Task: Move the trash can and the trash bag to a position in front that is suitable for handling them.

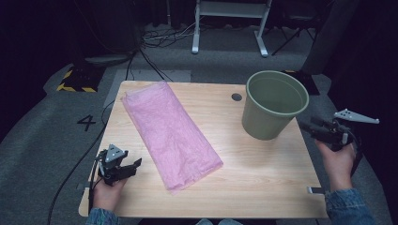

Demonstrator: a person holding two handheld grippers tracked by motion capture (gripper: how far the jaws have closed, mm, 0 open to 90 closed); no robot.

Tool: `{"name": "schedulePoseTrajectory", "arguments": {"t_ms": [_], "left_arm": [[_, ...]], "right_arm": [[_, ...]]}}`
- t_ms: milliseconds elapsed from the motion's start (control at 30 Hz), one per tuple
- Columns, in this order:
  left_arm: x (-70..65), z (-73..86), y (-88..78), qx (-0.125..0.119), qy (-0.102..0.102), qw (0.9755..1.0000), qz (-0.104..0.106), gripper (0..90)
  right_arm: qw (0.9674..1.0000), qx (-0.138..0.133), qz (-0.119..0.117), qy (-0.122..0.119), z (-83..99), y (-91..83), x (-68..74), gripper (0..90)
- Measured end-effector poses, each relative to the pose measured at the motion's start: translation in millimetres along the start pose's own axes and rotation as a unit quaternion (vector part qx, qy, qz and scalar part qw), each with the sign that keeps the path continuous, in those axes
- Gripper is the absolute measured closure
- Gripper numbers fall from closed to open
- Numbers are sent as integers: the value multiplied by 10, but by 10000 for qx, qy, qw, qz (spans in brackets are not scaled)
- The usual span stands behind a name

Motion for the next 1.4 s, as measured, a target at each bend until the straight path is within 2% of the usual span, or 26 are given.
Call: {"name": "schedulePoseTrajectory", "arguments": {"t_ms": [33, 133, 233, 267, 333, 400, 533, 667, 733, 767, 833, 933, 1033, 1067, 1100, 1267, 1333, 1400], "left_arm": [[-6, 9, -25, -40, -27, 10000, 6, 354], [5, 37, -69, -40, -44, 10000, -13, 352], [17, 55, -80, -24, -70, 10000, -6, 352], [18, 59, -79, -14, -71, 10000, 18, 352], [8, 60, -71, -6, -90, 9999, 47, 351], [-2, 55, -65, 0, -59, 10000, 52, 351], [-7, 45, -56, -13, -53, 10000, 81, 352], [1, 48, -39, 2, -59, 9999, 111, 351], [-1, 49, -30, 17, -71, 9999, 132, 351], [2, 48, -30, 23, -50, 9999, 132, 351], [2, 47, -30, 23, -40, 9999, 140, 352], [5, 46, -26, 11, -52, 9999, 153, 352], [3, 36, -22, 7, -56, 9998, 169, 351], [-3, 31, -20, 15, -57, 9998, 177, 351], [-8, 23, -16, 17, -34, 9998, 186, 351], [-37, -3, 13, 23, 16, 9998, 213, 354], [-42, -6, 23, 42, 28, 9997, 229, 355], [-52, -13, 33, 33, 13, 9997, 240, 355]], "right_arm": [[10000, 0, 0, 0, 0, 0, 0, 387], [9998, -110, 121, -59, -169, -8, -41, 386], [9997, -223, 12, 98, -305, -13, -44, 382], [9994, -323, 136, 23, -407, 13, -45, 375], [9992, -322, 212, -62, -431, 35, -48, 370], [9986, -277, 397, -188, -490, 130, -70, 358], [9979, -101, 608, -194, -540, 308, -130, 352], [9976, 186, 655, -77, -525, 508, -211, 356], [9971, 317, 685, -123, -500, 603, -233, 353], [9964, 356, 752, -171, -485, 661, -233, 321], [9962, 355, 772, -173, -485, 670, -231, 320], [9967, 338, 715, -176, -484, 671, -216, 334], [9975, 377, 550, -214, -467, 640, -165, 364], [9976, 422, 451, -302, -450, 601, -103, 375], [9976, 422, 451, -302, -450, 601, -103, 375], [9964, 385, 298, -687, -395, 461, 81, 374], [9965, 349, 169, -745, -346, 365, 189, 375], [9965, 339, 132, -746, -334, 343, 215, 375]]}}
Point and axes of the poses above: each handheld gripper's, and its own axes: y roughly forward along the jaws, z roughly out of its underside, x roughly to its left, the point moved 9 cm from there along y, roughly forward along the jaws, and after that the axes turned 13 degrees about z, right-handed, at the moved point
